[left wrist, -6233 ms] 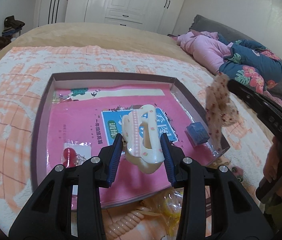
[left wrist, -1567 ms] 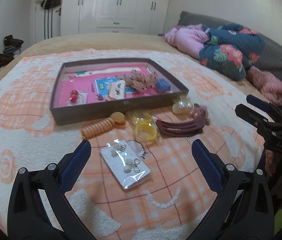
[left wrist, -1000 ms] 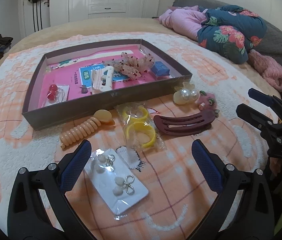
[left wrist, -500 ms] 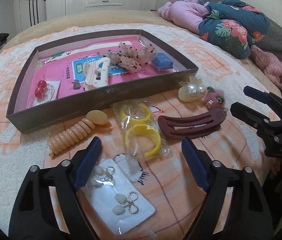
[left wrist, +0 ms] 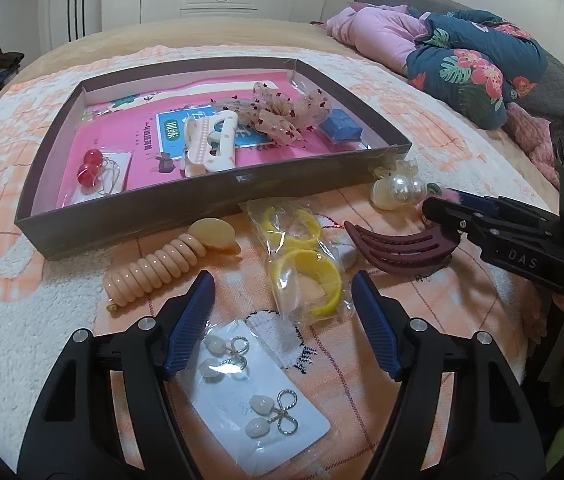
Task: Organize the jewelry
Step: 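Grasp bagged yellow bangles with left gripper while right gripper grasps pink pom-pom clip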
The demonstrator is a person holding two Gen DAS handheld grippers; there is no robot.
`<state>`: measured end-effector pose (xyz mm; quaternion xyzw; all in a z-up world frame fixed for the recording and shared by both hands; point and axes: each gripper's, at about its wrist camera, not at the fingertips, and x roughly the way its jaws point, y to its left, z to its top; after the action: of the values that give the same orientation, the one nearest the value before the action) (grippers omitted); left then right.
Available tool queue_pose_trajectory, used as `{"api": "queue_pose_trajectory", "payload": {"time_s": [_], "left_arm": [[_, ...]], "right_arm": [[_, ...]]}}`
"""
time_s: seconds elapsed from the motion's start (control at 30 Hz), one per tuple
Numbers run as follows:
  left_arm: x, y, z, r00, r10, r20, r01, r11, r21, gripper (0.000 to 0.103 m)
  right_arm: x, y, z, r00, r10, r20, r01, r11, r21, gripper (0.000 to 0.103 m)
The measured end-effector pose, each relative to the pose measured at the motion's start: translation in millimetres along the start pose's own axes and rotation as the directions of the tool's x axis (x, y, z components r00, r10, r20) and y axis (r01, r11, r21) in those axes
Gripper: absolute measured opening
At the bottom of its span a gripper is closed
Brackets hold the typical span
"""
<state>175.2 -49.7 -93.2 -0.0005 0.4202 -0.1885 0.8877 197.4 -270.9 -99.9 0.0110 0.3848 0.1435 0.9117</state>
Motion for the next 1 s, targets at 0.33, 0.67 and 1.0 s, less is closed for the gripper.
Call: {"api": "queue_pose_trajectory", "payload": {"time_s": [0.33, 0.67, 1.0], "left_arm": [[10, -7, 8, 1.000, -0.003, -0.018, 0.003, 1.000, 0.013, 0.051], [10, -6, 5, 1.000, -0.021, -0.016, 0.021, 1.000, 0.010, 0.036], [-10, -4, -3, 0.997, -0.076, 0.014, 0.077, 0.997, -0.023, 0.034]], "right_arm": [[-10, 1, -4, 0.999, 0.003, 0.043, -0.002, 1.000, -0.016, 0.028], [-35, -2, -8, 0.995, -0.003, 0.102, 0.003, 1.000, 0.004, 0.028], [-58, 2, -13, 0.990, 0.013, 0.138, -0.016, 1.000, 0.022, 0.028]]}}
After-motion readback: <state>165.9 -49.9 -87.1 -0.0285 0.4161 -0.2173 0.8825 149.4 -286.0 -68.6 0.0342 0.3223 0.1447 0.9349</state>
